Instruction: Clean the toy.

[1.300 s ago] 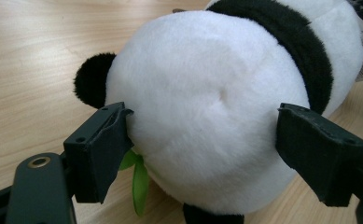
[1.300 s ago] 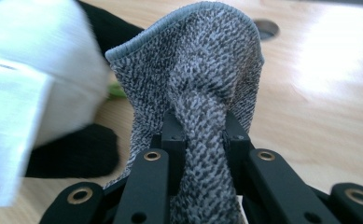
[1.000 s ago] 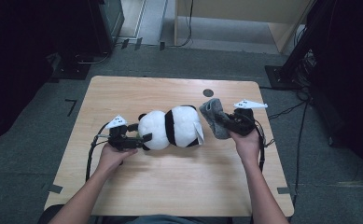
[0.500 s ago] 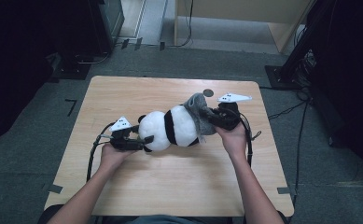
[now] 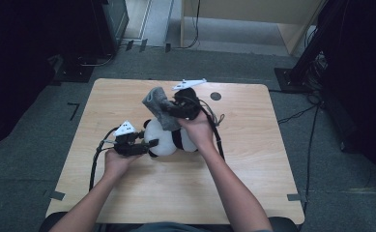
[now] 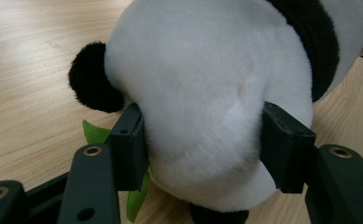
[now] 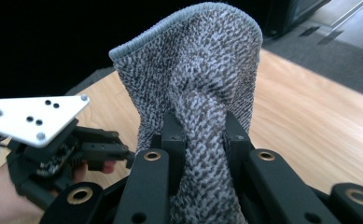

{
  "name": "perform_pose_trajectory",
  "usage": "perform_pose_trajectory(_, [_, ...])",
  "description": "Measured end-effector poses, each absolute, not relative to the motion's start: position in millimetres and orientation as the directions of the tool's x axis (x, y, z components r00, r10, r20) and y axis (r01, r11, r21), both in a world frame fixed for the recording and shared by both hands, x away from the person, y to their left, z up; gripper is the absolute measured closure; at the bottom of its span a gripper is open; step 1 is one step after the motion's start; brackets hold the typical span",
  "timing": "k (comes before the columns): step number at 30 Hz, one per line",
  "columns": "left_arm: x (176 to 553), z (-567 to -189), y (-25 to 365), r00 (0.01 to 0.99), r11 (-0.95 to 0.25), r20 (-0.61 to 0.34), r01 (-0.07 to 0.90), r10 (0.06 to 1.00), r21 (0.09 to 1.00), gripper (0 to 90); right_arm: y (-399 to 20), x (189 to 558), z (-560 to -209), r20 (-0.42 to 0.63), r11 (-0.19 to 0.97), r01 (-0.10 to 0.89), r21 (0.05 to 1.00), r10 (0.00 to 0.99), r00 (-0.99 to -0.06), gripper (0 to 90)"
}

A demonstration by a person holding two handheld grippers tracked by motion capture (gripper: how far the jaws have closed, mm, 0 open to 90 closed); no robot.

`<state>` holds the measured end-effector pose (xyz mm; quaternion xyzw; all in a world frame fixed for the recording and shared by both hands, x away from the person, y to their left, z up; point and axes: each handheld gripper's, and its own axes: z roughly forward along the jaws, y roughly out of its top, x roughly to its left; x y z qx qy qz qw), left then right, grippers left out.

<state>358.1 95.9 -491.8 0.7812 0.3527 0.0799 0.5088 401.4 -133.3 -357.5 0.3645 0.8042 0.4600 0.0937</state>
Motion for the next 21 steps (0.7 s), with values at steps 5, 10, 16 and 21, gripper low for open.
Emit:
perform_pose_trajectory(5, [358, -491, 96, 0.736, -0.234, -0.235, 0.474, 0.635, 0.849, 40.8, -101, 414, -371, 0.198, 0.346, 0.530, 0.774, 0.663, -0.721, 77.2])
perform_pose_trajectory(10, [357, -490, 96, 0.734, -0.239, -0.233, 0.476, 0.638, 0.846, 41.8, -82, 424, -387, 0.275, 0.331, 0.588, 0.738, 0.649, -0.710, 77.1])
perform_pose_trajectory(16, [357, -490, 96, 0.724, -0.234, -0.247, 0.494, 0.644, 0.838, 46.6, -72, 436, -408, 0.182, 0.436, 0.614, 0.658, 0.699, -0.691, 77.1])
perform_pose_trajectory(21, [359, -489, 96, 0.717, -0.233, -0.266, 0.516, 0.644, 0.824, 52.7, -75, 441, -407, 0.135, 0.489, 0.614, 0.620, 0.704, -0.697, 76.3])
